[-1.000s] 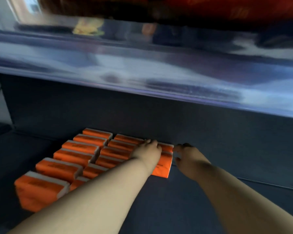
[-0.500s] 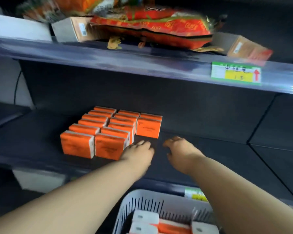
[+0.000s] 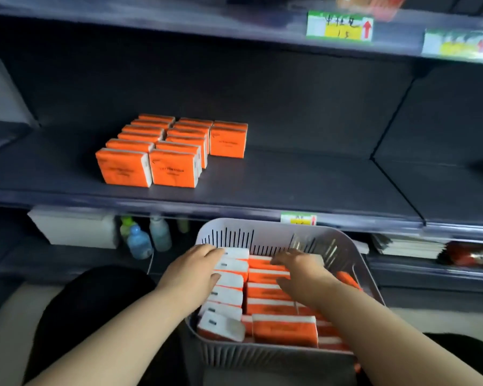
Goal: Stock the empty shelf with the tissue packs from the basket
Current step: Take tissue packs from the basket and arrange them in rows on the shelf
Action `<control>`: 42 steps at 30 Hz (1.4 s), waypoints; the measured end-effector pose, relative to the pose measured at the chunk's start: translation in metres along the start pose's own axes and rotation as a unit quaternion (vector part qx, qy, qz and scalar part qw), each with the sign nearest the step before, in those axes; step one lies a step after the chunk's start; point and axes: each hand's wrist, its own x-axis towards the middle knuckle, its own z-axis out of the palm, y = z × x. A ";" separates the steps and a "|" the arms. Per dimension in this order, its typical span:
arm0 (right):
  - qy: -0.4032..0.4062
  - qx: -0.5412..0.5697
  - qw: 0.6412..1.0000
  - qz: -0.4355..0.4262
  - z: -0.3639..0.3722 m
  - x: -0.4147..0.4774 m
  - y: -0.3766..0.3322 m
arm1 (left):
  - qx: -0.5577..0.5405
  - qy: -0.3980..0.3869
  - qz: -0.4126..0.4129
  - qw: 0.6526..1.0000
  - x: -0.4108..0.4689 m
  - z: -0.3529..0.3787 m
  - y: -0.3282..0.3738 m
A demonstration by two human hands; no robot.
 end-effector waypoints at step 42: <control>0.052 0.028 0.998 0.034 0.028 -0.002 0.080 | -0.101 -0.204 -0.031 0.973 0.023 0.076 0.076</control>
